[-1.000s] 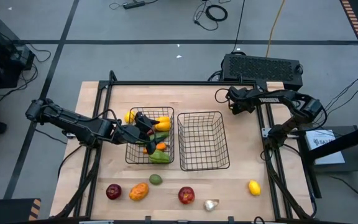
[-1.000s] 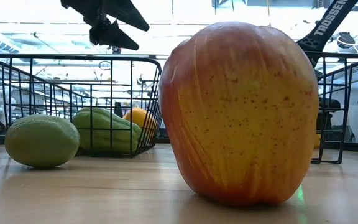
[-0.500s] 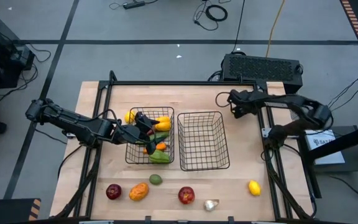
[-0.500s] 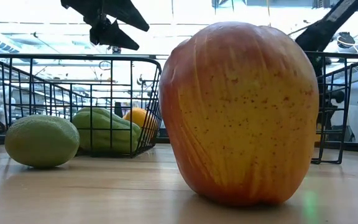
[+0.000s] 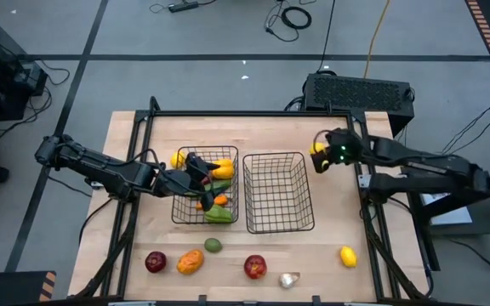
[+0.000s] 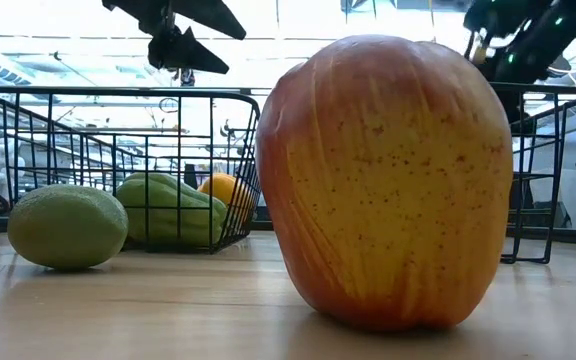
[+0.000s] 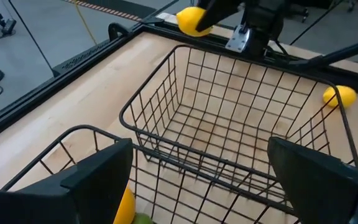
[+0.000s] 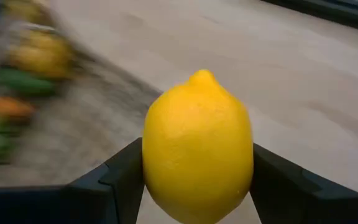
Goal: Sort produce into baskets
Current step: Put the top right yellow lemon into the right black wire basket
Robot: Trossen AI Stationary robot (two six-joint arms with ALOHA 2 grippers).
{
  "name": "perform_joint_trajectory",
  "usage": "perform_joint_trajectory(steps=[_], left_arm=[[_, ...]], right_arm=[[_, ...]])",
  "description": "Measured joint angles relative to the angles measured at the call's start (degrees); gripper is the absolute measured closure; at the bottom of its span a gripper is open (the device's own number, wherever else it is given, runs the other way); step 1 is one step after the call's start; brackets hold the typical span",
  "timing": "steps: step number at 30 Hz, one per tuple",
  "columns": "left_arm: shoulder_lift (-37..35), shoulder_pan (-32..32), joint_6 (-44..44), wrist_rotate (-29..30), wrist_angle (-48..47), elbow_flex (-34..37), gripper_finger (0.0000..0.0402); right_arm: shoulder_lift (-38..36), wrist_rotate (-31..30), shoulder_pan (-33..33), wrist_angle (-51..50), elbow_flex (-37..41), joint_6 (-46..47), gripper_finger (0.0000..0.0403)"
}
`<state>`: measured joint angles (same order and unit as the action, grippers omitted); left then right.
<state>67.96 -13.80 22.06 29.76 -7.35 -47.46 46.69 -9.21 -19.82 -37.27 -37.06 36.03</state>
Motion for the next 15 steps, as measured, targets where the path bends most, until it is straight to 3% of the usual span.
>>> perform_joint_trajectory(steps=[7, 15], left_arm=[[0.00, 0.00, 0.09, 0.00, 1.27, 0.00, 0.0024], [0.00, 0.00, 0.07, 0.00, 2.72, 0.00, 0.0024]], right_arm=[[-1.77, 1.59, 12.23, 13.98, -0.03, 2.34, 0.0172], [7.81, -5.39, 20.11, 22.51, -0.09, 0.67, 0.0172]])
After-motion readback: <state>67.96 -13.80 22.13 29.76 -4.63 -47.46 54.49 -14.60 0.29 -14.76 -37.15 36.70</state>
